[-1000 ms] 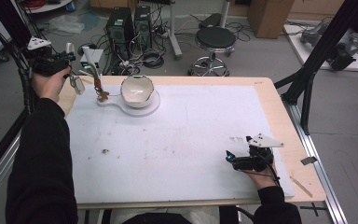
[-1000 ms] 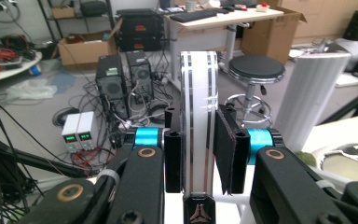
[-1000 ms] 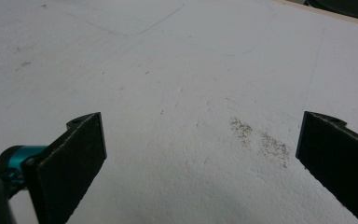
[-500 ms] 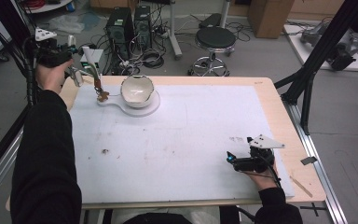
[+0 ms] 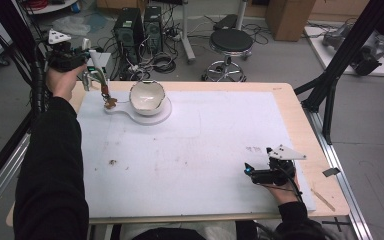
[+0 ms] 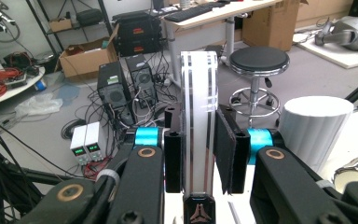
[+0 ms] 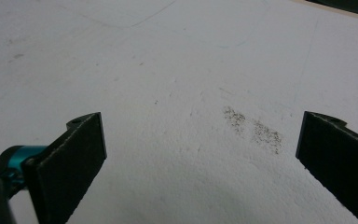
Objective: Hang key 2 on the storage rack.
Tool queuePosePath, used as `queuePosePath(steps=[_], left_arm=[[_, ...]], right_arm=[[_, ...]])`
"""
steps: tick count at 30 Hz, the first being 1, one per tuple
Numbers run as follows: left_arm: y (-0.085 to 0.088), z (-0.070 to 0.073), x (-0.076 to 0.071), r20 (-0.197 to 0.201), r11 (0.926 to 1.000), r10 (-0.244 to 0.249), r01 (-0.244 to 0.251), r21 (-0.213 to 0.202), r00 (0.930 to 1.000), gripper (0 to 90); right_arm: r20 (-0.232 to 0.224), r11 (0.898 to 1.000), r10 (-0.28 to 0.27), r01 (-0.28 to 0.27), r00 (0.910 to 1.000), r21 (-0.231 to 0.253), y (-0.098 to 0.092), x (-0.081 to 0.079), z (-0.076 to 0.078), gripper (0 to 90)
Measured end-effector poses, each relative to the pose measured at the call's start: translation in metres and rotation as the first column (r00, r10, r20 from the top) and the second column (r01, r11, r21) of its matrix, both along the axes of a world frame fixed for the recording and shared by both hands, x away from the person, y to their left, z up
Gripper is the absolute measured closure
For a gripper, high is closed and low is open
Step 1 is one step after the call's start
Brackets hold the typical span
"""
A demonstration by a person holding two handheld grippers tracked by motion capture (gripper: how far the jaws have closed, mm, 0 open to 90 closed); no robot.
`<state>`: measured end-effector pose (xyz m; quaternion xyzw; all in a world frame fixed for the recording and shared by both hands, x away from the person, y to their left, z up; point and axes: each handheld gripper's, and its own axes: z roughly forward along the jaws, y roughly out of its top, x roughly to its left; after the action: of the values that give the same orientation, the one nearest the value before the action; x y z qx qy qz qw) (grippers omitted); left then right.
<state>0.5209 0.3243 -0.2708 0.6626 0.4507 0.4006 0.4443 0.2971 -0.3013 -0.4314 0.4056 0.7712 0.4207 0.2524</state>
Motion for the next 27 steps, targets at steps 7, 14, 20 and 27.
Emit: queuePosePath(steps=[7,14,20,27], left_arm=[[0.002,-0.003,-0.004,-0.008,0.9995,-0.003,0.003,-0.033,1.0,74.5],[0.006,-0.017,-0.008,-0.028,0.9981,-0.025,0.023,-0.058,0.9993,74.6],[0.003,-0.022,-0.008,-0.044,0.9946,-0.08,0.076,-0.07,0.9959,74.5],[0.003,-0.021,-0.01,-0.053,0.9949,-0.076,0.072,-0.07,0.9957,74.2]], right_arm=[[-0.002,1.0,0.005,-0.005,1.0,-0.012,0.002,0.001,0.0,0.7],[-0.005,1.0,0.008,-0.008,1.0,-0.015,0.003,0.002,-0.001,0.7],[-0.005,1.0,0.016,-0.016,0.9999,-0.018,0.005,0.004,-0.001,0.7],[-0.009,1.0,0.017,-0.017,0.9998,-0.015,0.005,0.004,-0.001,0.7]])
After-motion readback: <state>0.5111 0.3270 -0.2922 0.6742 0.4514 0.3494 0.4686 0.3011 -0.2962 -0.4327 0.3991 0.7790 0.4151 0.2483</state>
